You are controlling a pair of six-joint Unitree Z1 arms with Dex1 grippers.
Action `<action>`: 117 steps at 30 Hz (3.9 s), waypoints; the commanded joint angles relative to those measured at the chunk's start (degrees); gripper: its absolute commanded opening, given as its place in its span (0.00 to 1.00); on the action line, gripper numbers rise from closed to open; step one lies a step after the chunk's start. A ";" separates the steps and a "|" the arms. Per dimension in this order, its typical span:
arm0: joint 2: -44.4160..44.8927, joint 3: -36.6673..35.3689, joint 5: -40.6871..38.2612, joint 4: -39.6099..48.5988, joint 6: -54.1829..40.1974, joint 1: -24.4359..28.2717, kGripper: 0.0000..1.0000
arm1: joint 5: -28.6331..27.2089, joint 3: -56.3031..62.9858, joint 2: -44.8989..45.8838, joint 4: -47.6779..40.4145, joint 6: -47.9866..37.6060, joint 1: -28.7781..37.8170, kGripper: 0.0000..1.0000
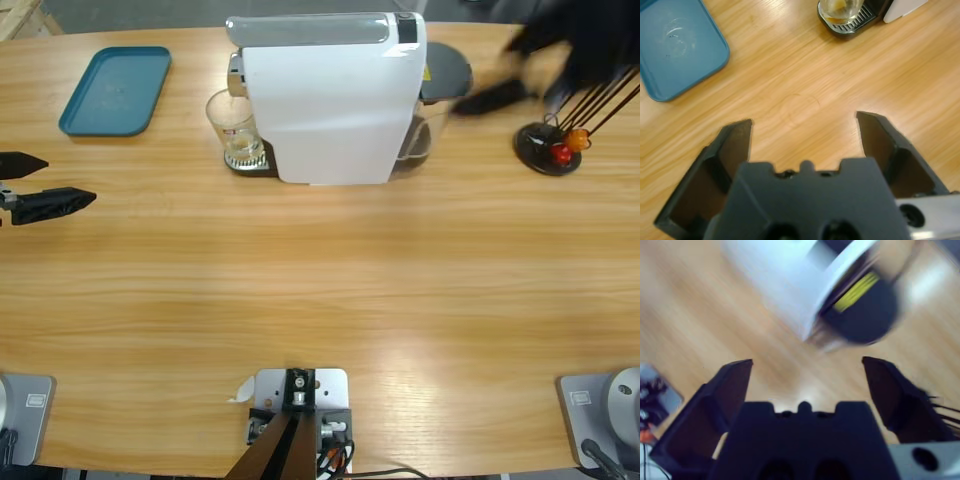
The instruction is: Pour coffee
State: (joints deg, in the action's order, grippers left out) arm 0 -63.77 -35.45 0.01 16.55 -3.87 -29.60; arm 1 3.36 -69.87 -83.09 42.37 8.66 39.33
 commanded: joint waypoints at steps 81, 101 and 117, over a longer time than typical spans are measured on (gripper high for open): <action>-2.84 1.21 -0.54 -0.73 0.26 -0.28 0.89 | 3.52 -49.70 -32.40 30.40 8.48 -7.23 0.00; -3.03 1.24 -0.54 -0.73 0.26 -0.28 0.89 | 0.00 -54.87 -27.93 30.39 8.23 -8.36 0.00; -2.59 1.26 -0.54 -0.75 0.26 -0.28 0.89 | 0.25 -34.70 -13.01 23.48 4.70 -7.15 0.00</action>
State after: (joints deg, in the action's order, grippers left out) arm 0 -65.04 -35.25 -0.74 15.33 -3.87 -29.61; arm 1 4.10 -114.29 -101.55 69.56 14.88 31.46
